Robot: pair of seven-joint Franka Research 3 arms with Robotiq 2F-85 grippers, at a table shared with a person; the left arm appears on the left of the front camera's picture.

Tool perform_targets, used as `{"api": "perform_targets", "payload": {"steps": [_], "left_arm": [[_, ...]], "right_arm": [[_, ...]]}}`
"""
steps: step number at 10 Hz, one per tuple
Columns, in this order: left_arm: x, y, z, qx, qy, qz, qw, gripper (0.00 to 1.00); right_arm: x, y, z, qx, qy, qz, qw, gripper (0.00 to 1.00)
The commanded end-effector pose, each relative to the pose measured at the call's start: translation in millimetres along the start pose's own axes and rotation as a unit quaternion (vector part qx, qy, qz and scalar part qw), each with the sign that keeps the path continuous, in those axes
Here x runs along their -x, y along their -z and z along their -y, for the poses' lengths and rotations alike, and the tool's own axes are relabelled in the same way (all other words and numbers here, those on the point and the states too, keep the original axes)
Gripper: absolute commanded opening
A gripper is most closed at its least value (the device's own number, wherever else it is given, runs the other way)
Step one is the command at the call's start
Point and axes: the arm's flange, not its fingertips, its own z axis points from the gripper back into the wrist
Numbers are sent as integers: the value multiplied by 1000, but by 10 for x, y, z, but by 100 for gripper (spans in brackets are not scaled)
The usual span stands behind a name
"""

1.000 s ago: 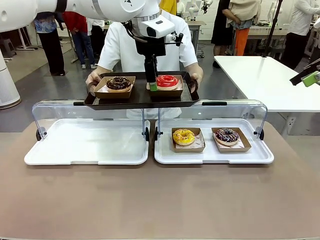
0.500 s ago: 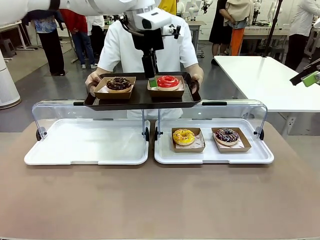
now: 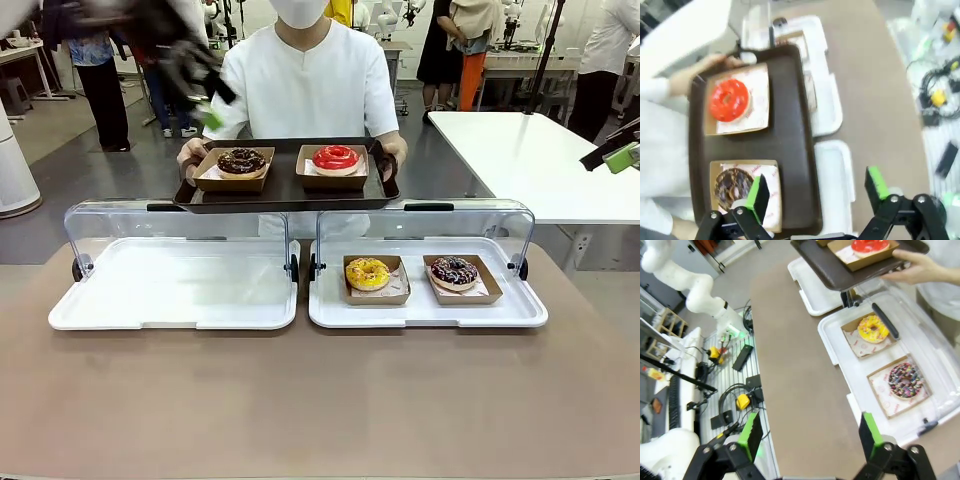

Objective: Provide the desired donut to the person.
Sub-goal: Place the picked Paper togo box onto the Handle tray extended by the person.

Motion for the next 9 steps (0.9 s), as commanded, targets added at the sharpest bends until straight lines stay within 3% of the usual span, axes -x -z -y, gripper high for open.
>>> {"api": "perform_targets", "payload": {"steps": [1, 3, 5, 7, 9], "left_arm": [[809, -317, 602, -2, -35, 121, 992, 100], [1318, -636, 566, -1, -75, 187, 980, 100], [1926, -694, 486, -4, -124, 219, 968, 100], [2311, -677, 274, 12, -146, 206, 967, 100], [2619, -664, 360, 1, -147, 206, 968, 100]], "right_arm": [[-22, 5, -4, 0, 2, 0, 1000, 100], [-22, 5, -4, 0, 2, 0, 1000, 100], [-22, 5, -4, 0, 2, 0, 1000, 100], [-22, 5, -4, 0, 2, 0, 1000, 100], [-22, 5, -4, 0, 2, 0, 1000, 100]]}}
